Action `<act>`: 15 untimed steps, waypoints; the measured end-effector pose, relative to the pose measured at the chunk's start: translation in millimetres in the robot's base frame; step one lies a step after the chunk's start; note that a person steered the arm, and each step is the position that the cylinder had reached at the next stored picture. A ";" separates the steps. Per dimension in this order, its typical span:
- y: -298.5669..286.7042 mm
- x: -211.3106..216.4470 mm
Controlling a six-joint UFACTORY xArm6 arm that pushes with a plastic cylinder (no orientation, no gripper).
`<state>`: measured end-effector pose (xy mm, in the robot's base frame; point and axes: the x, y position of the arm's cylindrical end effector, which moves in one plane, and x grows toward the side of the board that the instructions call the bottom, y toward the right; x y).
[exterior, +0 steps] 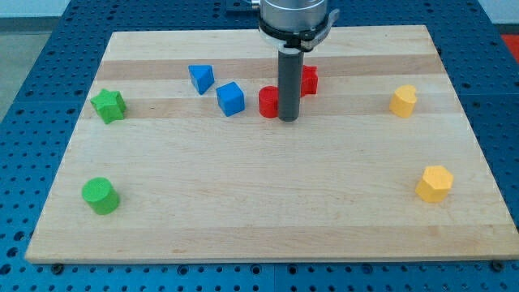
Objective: Push the red circle to the bottom left of the red star
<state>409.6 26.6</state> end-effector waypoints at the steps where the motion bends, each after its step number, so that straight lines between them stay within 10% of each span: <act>1: 1.4 39.6; 15: -37.7 9.6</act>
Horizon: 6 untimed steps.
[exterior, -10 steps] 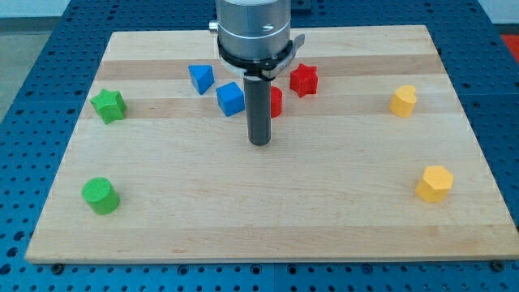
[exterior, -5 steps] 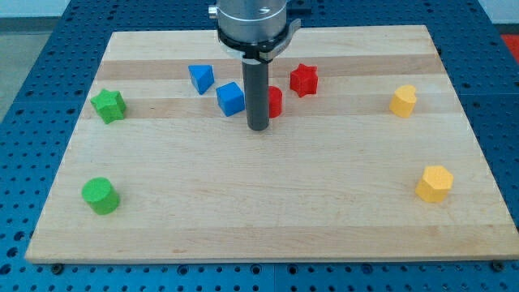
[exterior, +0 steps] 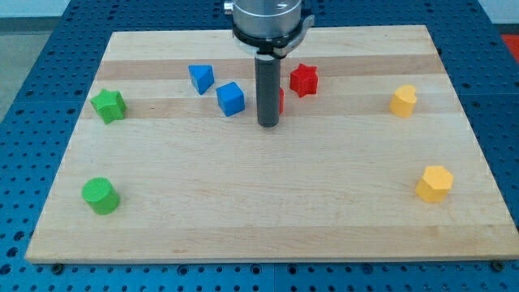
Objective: Push the red circle to the bottom left of the red star
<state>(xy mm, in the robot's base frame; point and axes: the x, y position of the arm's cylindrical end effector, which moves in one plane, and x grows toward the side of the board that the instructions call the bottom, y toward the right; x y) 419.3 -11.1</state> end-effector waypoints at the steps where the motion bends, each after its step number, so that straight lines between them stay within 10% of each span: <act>1: -19.6 1.2; 6: -10.7 -22.3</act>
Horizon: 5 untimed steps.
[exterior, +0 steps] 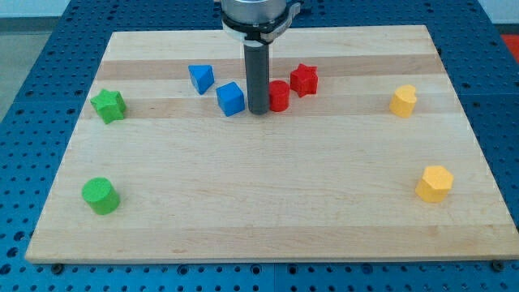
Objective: Push the red circle to the bottom left of the red star
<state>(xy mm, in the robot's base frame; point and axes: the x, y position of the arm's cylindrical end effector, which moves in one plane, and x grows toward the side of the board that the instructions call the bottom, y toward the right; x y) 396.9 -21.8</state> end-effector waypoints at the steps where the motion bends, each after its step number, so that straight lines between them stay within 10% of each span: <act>1: -5.2 57.9; 3: 88.7 108.1; 5: 125.7 19.6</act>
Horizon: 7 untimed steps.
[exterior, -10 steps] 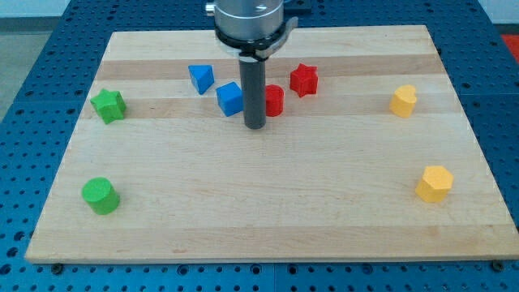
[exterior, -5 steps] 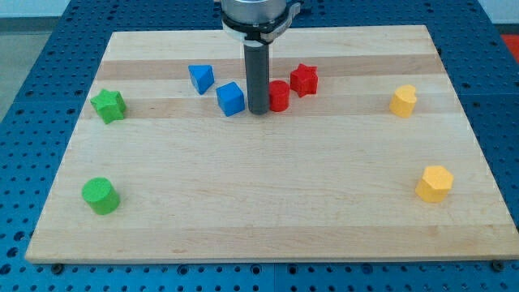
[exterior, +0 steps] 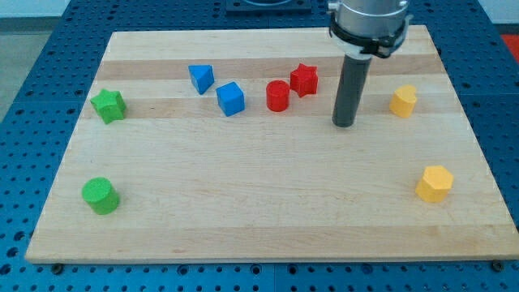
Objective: Push the red circle to the bottom left of the red star
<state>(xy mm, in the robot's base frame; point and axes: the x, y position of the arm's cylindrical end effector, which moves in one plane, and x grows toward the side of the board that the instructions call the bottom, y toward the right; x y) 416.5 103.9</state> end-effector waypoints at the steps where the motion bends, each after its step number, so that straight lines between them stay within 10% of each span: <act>1: -14.7 -11.9; 7: -43.1 -21.8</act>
<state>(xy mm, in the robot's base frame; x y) 394.8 60.9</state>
